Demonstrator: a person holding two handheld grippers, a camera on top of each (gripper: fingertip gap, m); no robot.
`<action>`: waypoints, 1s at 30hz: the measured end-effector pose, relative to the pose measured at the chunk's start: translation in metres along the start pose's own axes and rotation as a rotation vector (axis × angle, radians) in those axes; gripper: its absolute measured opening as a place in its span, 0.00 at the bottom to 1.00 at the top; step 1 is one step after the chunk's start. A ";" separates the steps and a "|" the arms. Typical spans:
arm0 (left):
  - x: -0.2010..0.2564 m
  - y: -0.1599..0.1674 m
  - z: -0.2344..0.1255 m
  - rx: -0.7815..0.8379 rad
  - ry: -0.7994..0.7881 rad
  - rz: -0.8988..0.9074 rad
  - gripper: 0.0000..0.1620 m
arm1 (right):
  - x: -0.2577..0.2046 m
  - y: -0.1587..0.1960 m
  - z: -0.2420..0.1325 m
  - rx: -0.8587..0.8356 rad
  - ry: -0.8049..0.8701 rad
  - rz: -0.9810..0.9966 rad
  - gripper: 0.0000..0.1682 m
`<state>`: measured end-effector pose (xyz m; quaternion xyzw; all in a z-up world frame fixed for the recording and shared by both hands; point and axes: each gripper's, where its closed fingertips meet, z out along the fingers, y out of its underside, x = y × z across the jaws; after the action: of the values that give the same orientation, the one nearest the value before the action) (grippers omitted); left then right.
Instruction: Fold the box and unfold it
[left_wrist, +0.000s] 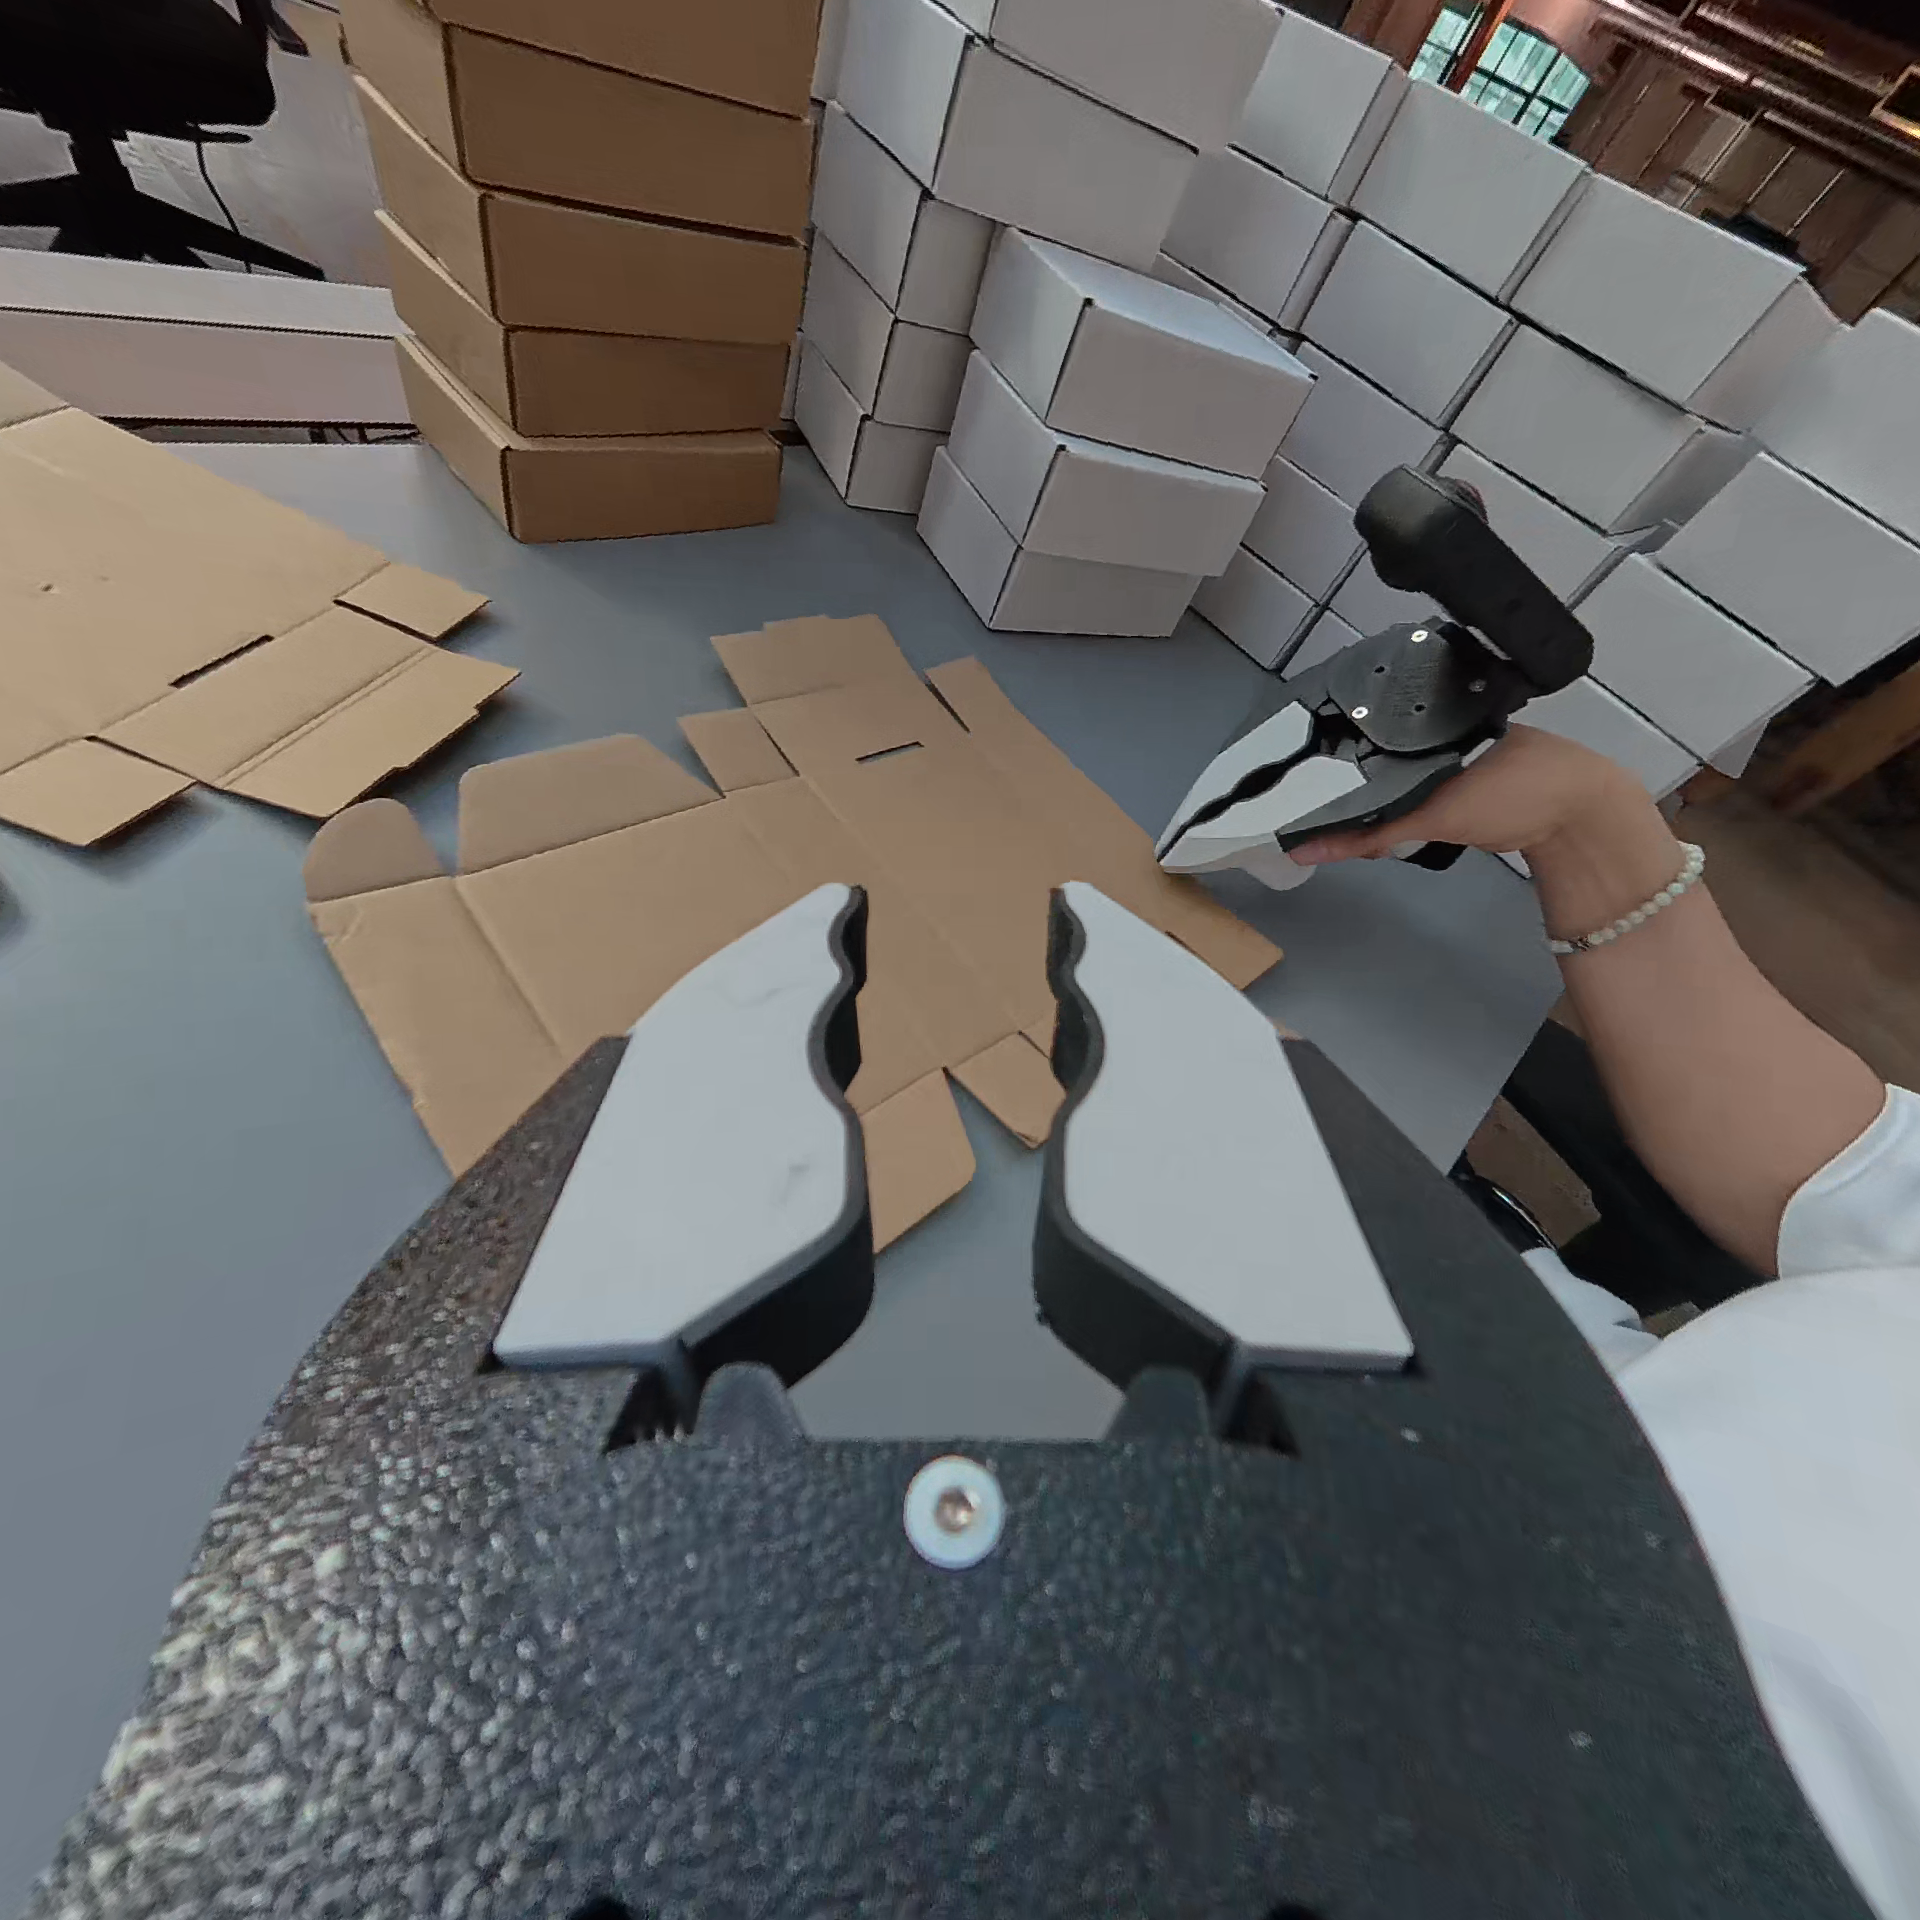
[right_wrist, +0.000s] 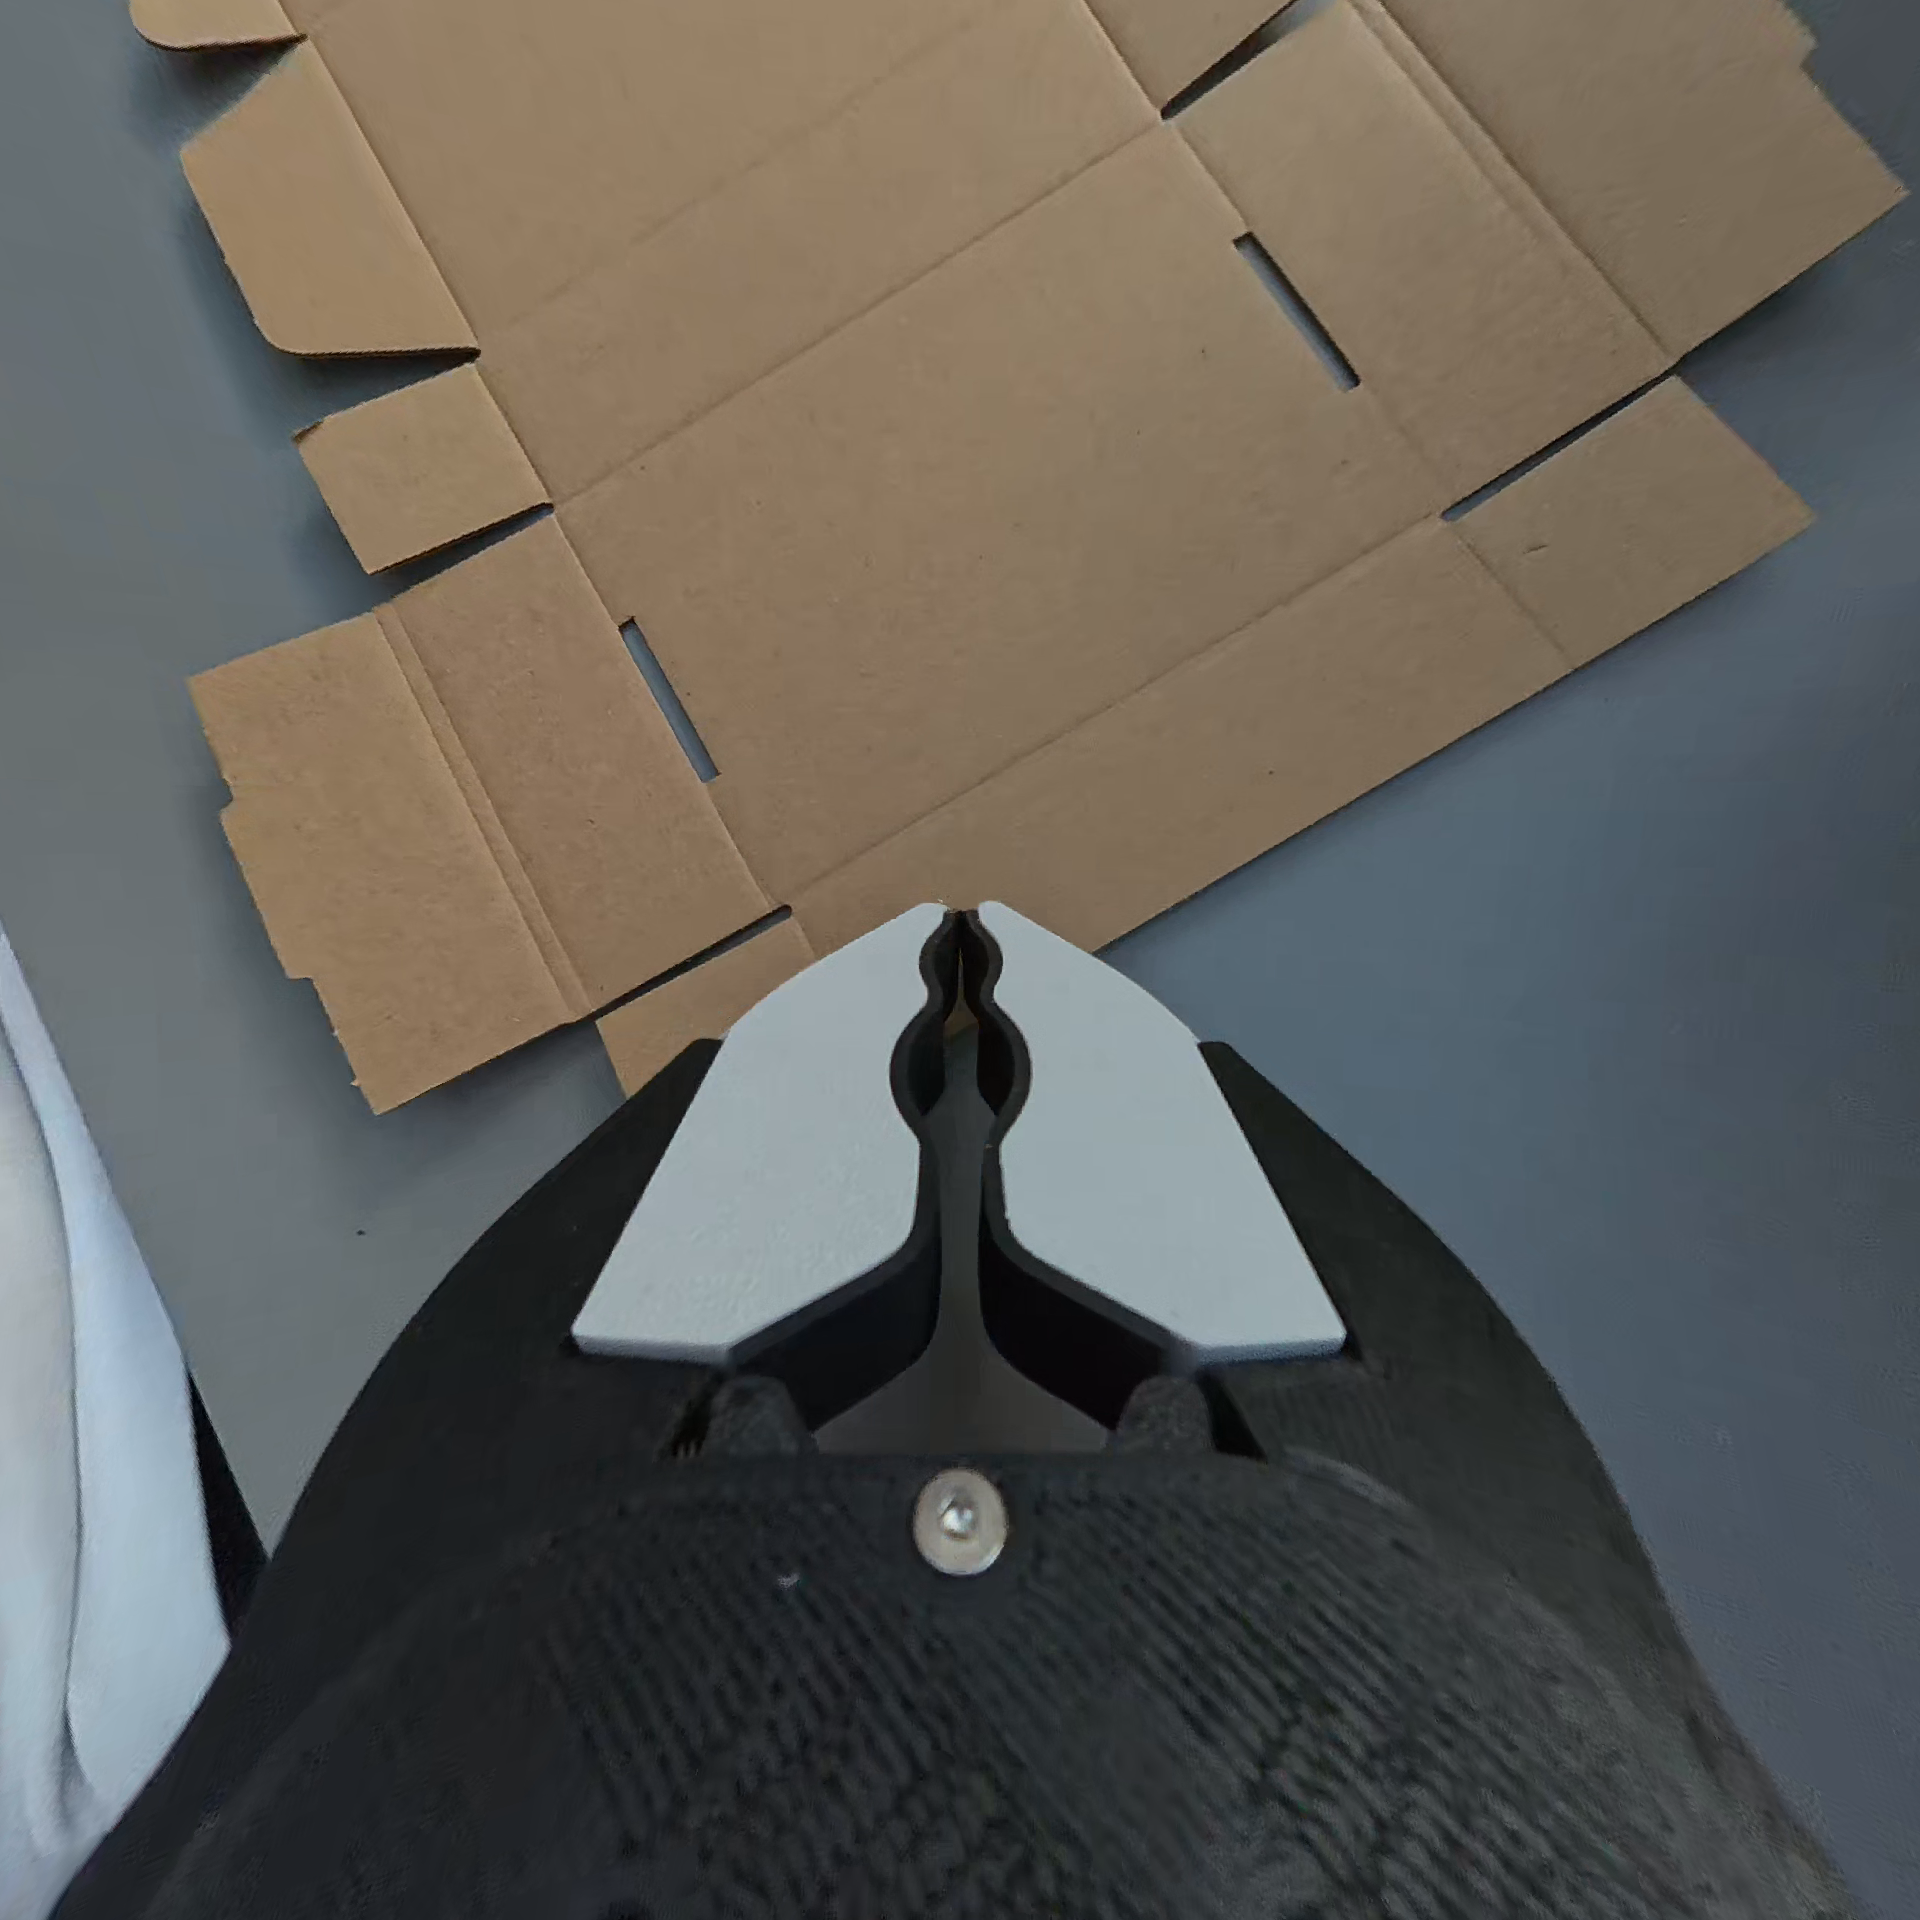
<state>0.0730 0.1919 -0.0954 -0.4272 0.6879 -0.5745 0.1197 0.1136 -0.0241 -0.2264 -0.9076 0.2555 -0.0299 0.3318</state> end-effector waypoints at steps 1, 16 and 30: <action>-0.006 -0.002 -0.004 -0.002 -0.009 -0.009 0.21 | 0.001 0.004 0.002 -0.025 0.016 -0.022 0.00; -0.079 0.073 0.005 -0.483 0.139 -0.517 0.46 | 0.005 0.019 -0.003 -0.113 0.057 -0.208 0.00; -0.067 0.095 0.009 -0.677 0.295 -0.636 0.40 | 0.007 0.019 -0.004 -0.070 0.023 -0.217 0.00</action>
<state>0.0769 0.2318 -0.2053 -0.5452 0.6811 -0.3810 -0.3062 0.1105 -0.0429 -0.2359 -0.9406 0.1603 -0.0670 0.2918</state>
